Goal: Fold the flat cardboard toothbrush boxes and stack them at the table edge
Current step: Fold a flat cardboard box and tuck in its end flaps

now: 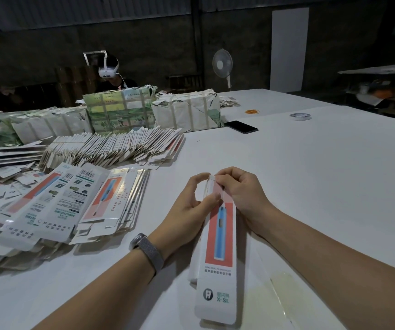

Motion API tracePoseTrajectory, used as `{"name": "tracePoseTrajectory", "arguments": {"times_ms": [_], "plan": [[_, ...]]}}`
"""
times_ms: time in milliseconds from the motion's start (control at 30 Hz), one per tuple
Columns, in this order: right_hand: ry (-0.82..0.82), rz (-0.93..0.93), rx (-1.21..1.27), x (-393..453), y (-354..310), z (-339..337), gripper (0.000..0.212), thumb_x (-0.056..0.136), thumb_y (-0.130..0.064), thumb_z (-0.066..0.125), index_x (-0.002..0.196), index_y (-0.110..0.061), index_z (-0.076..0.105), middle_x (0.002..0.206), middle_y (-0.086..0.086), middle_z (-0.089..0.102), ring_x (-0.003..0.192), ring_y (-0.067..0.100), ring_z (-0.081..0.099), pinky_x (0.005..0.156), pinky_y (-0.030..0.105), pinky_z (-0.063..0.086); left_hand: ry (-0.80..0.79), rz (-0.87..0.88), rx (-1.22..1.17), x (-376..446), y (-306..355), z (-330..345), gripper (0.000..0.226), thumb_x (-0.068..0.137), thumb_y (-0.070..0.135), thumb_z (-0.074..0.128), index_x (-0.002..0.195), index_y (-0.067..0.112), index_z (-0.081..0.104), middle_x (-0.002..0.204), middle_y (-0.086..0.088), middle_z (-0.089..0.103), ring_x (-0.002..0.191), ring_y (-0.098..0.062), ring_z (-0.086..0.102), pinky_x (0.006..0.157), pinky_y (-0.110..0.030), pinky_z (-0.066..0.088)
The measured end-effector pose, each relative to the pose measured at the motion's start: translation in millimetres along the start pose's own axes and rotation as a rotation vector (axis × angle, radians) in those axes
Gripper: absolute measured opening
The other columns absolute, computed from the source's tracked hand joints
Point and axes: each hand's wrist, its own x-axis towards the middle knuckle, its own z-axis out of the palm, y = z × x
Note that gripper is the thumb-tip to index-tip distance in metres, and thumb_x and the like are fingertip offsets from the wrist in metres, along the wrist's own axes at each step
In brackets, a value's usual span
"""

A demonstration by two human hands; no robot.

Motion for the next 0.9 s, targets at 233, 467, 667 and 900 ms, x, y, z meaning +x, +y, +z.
{"name": "tracePoseTrajectory", "arguments": {"times_ms": [233,467,667,900], "plan": [[0.016,0.001,0.013,0.9,-1.2,-0.3,0.019,0.101,-0.026,0.056,0.083,-0.025,0.065,0.079,-0.004,0.068,0.078,0.022,0.069,0.071,0.032,0.062,-0.008,-0.001,0.008,-0.8,0.6,0.3,0.054,0.082,0.053,0.058,0.13,0.048,0.034,0.091,-0.001,0.078,0.079,-0.023,0.077,0.07,-0.028,0.061],[0.007,-0.002,-0.012,1.0,-0.7,-0.8,0.02,0.102,-0.025,0.053,0.085,-0.025,0.063,0.077,-0.004,0.067,0.074,0.02,0.068,0.064,0.027,0.06,-0.005,0.025,0.04,-0.4,0.2,0.0,0.06,0.084,0.053,0.054,0.14,0.044,0.033,0.092,0.005,0.077,0.08,-0.021,0.077,0.07,-0.026,0.06],[-0.009,0.011,0.018,2.5,-0.9,-1.4,0.027,0.101,-0.019,0.051,0.077,-0.026,0.062,0.069,-0.006,0.064,0.063,0.012,0.064,0.061,0.024,0.057,-0.01,0.05,0.054,-0.1,-1.5,-0.2,0.046,0.097,0.045,0.047,0.141,0.043,0.033,0.087,0.012,0.075,0.078,-0.016,0.076,0.067,-0.021,0.058],[-0.016,-0.003,-0.008,1.1,-1.7,-1.9,0.025,0.102,-0.022,0.052,0.08,-0.025,0.063,0.068,-0.008,0.065,0.065,0.015,0.066,0.059,0.024,0.055,-0.001,0.056,0.094,-0.4,-0.4,1.9,0.056,0.089,0.053,0.048,0.141,0.046,0.03,0.098,0.005,0.074,0.081,-0.016,0.076,0.072,-0.025,0.06]]}}
